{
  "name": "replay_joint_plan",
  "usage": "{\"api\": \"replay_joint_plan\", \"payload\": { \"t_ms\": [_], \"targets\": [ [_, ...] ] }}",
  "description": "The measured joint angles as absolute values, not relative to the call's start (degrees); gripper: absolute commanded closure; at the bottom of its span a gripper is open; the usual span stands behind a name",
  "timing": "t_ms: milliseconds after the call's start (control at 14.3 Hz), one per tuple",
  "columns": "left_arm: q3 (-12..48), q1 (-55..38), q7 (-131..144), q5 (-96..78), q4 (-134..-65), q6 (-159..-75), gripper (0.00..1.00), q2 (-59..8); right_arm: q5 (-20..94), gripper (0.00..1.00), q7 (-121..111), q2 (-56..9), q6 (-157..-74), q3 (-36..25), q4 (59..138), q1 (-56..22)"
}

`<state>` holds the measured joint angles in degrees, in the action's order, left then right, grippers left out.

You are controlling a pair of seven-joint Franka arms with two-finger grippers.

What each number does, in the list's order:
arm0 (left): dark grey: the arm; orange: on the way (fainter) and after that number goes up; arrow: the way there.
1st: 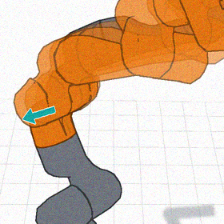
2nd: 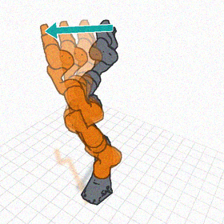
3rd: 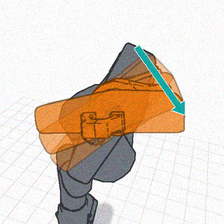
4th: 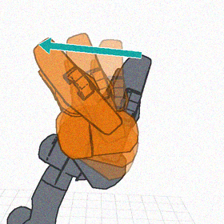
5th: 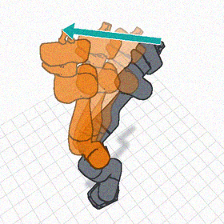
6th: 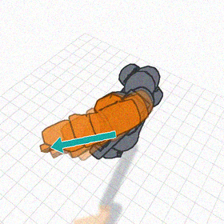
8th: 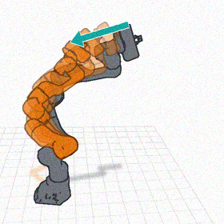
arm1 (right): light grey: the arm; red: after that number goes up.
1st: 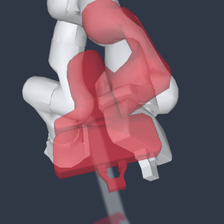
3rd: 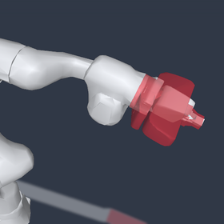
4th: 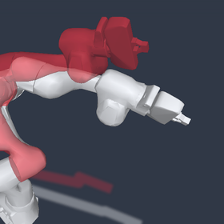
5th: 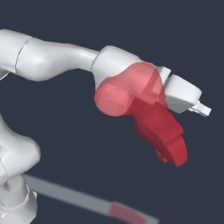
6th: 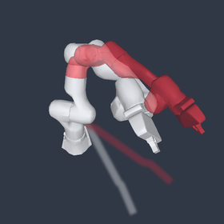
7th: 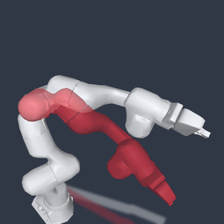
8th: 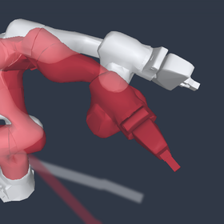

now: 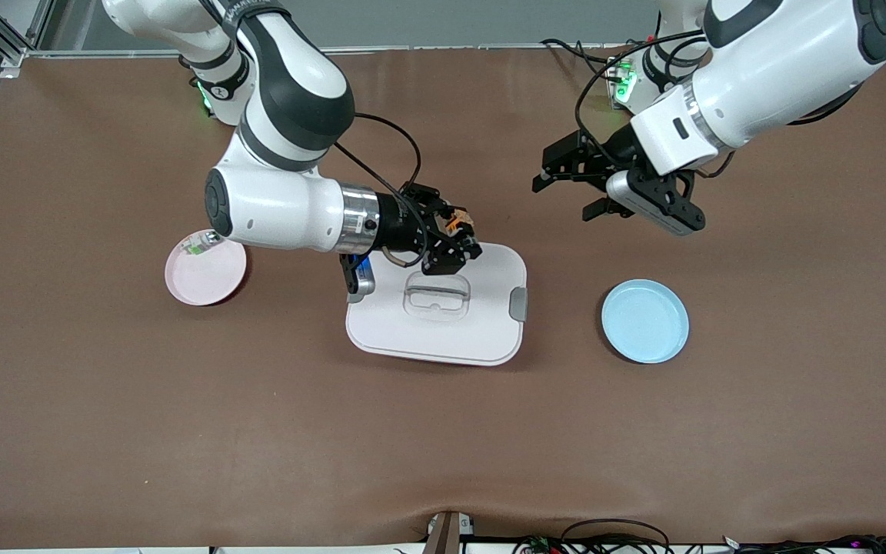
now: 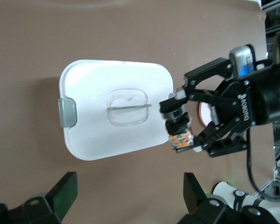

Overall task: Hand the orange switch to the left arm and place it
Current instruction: 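Carry the switch over the box with the right gripper while the left gripper approaches, then grasp the orange switch with the left gripper from the right gripper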

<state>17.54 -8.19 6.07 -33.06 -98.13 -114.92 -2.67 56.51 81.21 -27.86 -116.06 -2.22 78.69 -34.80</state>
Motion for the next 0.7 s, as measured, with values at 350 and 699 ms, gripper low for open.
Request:
{"api": "replay_joint_plan", "payload": {
  "t_ms": [350,699],
  "targets": [
    [19.4,-8.8,12.4,-34.1,-98.5,-118.7,0.0,-5.8,56.5,0.69,81.4,-27.9,-116.3,-2.2,78.6,-35.5],
    [19.5,-10.5,17.0,-34.1,-98.6,-125.1,0.0,-8.6,56.5,0.69,81.4,-27.9,-116.3,-2.2,78.6,-35.6]
  ]
}}
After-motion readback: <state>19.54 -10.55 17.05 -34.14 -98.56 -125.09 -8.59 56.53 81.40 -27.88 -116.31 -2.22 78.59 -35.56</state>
